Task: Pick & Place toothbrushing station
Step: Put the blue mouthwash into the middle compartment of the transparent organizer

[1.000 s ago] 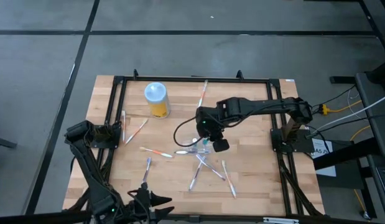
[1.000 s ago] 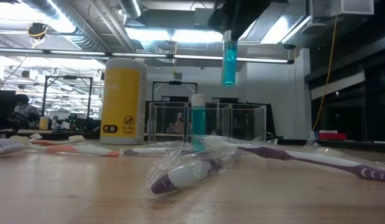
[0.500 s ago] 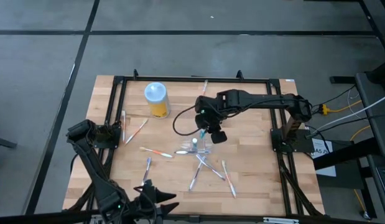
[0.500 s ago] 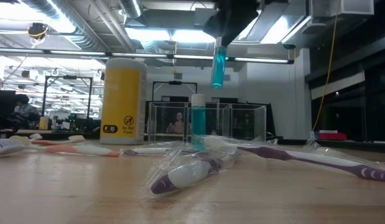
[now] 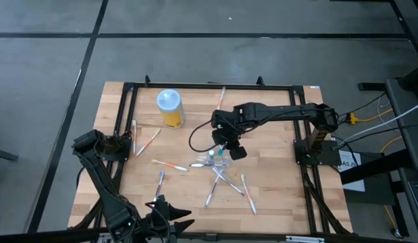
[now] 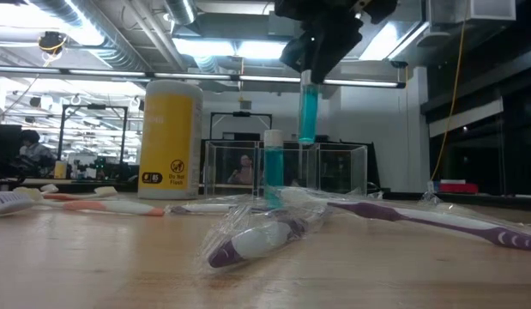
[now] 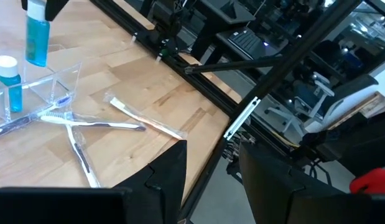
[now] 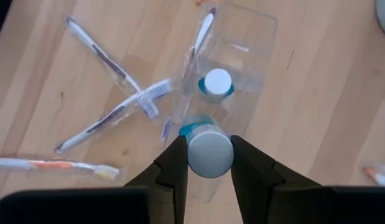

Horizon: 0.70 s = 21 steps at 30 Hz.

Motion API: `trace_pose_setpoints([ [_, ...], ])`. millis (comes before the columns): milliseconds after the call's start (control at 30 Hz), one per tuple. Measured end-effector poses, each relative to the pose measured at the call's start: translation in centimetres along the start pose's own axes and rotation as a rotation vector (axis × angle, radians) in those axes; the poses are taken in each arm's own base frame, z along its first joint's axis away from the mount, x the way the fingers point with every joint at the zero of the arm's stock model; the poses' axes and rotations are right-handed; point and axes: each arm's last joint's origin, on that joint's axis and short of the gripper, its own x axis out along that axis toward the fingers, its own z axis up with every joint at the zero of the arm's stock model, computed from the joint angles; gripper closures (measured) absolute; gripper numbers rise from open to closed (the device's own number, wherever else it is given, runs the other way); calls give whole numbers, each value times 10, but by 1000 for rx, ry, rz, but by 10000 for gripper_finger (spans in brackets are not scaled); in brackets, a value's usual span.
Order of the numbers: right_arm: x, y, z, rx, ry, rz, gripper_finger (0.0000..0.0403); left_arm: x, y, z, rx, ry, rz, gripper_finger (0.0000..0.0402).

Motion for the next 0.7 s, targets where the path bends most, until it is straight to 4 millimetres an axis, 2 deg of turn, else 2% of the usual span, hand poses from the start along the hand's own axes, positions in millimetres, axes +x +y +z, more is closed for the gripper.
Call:
trace_pose_setpoints([
  [367,0,-1,2,-26,-25,-2,306,2,0,1,-8,1,4,258],
  [700,11,-3,2,-45,5,27,306,4,1,2,-13,7,6,258],
])
